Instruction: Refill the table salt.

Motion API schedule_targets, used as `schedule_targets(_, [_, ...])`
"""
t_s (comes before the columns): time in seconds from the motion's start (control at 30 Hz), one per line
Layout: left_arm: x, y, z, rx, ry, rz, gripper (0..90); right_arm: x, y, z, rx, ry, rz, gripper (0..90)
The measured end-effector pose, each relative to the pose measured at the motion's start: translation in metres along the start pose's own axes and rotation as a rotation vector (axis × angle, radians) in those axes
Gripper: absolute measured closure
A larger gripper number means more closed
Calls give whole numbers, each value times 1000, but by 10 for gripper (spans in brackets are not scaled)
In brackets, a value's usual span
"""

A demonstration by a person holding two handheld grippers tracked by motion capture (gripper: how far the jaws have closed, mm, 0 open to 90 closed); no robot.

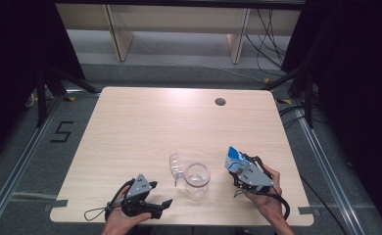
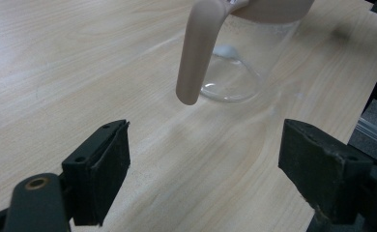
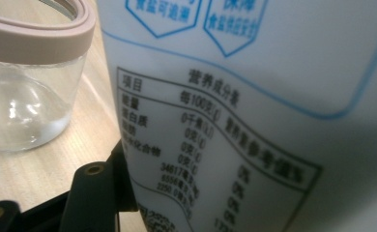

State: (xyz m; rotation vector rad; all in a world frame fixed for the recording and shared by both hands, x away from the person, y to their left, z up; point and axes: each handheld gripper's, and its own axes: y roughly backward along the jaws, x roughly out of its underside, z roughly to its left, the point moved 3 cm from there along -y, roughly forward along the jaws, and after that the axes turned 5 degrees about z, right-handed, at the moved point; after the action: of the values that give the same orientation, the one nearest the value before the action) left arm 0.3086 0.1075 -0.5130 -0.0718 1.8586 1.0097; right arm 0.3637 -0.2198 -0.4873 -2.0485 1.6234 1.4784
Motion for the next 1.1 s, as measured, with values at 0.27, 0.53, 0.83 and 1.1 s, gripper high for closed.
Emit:
schedule_targets(0.27, [1,-1,0,-1,-22,11,181,-6,1,-1,60,76,8,406])
schedule_targets(0.53, [1,0,0,-3,-7,9,181,-8,0,0,109,153,42,408])
schedule_targets(0.83, [1,0,0,-1,-12,21,181,-11,-4,2,146,215,61,408])
schedule_targets(1.1, [1,-2,-1,-3,-32,14,178,-17,-6,6,150,278,51,411])
